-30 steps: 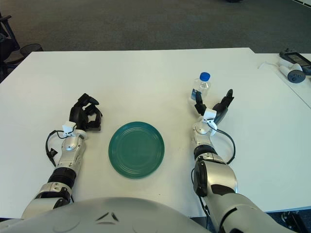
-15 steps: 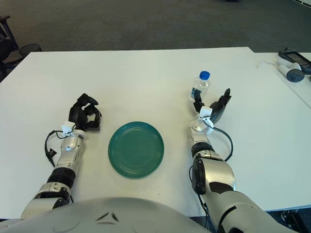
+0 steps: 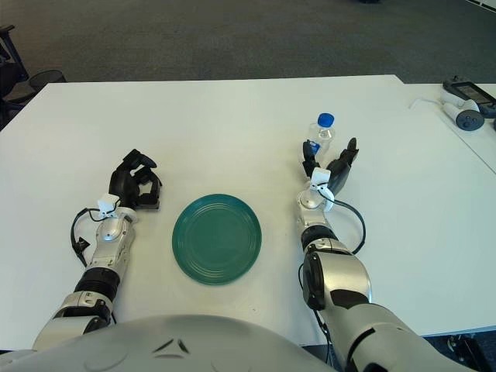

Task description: Put the bottle into the plate.

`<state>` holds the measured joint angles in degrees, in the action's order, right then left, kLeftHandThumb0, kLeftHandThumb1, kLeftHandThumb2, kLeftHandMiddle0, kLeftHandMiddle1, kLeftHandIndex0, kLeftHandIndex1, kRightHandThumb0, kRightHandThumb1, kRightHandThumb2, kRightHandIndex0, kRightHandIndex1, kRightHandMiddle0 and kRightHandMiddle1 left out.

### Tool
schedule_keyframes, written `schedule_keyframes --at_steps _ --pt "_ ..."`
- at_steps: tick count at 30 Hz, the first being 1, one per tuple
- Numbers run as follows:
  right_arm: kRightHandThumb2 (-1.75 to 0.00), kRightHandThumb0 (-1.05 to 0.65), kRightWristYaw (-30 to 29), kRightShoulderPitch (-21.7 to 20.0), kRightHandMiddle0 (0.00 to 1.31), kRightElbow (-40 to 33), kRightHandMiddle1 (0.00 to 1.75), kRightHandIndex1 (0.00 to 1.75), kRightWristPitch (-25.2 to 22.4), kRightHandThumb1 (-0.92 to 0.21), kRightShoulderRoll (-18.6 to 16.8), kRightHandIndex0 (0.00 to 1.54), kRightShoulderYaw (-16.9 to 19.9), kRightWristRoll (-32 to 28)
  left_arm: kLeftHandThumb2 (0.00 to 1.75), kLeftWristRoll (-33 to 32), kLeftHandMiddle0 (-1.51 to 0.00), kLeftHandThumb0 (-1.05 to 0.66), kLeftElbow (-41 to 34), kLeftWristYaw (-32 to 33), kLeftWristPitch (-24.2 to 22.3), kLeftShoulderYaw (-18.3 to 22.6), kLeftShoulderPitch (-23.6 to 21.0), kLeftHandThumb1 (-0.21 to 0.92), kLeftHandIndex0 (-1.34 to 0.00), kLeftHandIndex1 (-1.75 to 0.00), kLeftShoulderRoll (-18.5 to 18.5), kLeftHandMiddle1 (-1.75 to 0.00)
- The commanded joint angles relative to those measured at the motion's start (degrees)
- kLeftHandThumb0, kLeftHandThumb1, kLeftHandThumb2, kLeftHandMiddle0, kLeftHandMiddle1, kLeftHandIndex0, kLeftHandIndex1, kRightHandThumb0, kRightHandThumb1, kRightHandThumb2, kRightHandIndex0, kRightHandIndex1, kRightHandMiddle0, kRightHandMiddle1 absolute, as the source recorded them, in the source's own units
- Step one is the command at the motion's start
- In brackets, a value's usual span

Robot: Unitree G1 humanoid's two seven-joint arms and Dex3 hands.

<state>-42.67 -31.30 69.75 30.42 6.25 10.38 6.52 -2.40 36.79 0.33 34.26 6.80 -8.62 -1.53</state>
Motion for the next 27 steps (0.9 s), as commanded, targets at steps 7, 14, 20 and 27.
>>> schedule_keyframes --at_steps 7,14,20,27 --pt "-0.22 -0.95 0.37 4.56 0.00 2.94 0.49 0.15 -5.16 -0.92 -2.69 0.10 -2.57 1.75 1.71 0.25 -0.90 0.00 3.59 -0.01 -1.01 0.38 3.47 -0.05 -0.67 -1.75 -0.46 -1.67" --pt "-0.21 -0.96 0.62 4.72 0.00 2.89 0.46 0.15 -4.67 -0.92 -2.63 0.09 -3.79 2.62 1.71 0.39 -0.90 0.00 3.33 0.00 -1.53 0.24 3.47 -0.05 -0.67 -1.75 -0.47 -1.67" --pt "-0.21 -0.97 0.71 4.37 0.00 3.13 0.47 0.16 -5.19 -0.92 -2.80 0.09 -3.80 2.68 1.70 0.43 -0.90 0.00 3.56 0.10 -1.44 0.25 3.32 -0.04 -0.66 -1.75 -0.43 -1.67" --pt "-0.22 -0.97 0.48 3.85 0.00 3.43 0.52 0.19 -6.08 -0.92 -2.54 0.11 -3.85 2.76 1.70 0.61 -0.89 0.00 3.98 0.29 -0.72 0.22 3.11 -0.04 -0.66 -1.75 -0.38 -1.67"
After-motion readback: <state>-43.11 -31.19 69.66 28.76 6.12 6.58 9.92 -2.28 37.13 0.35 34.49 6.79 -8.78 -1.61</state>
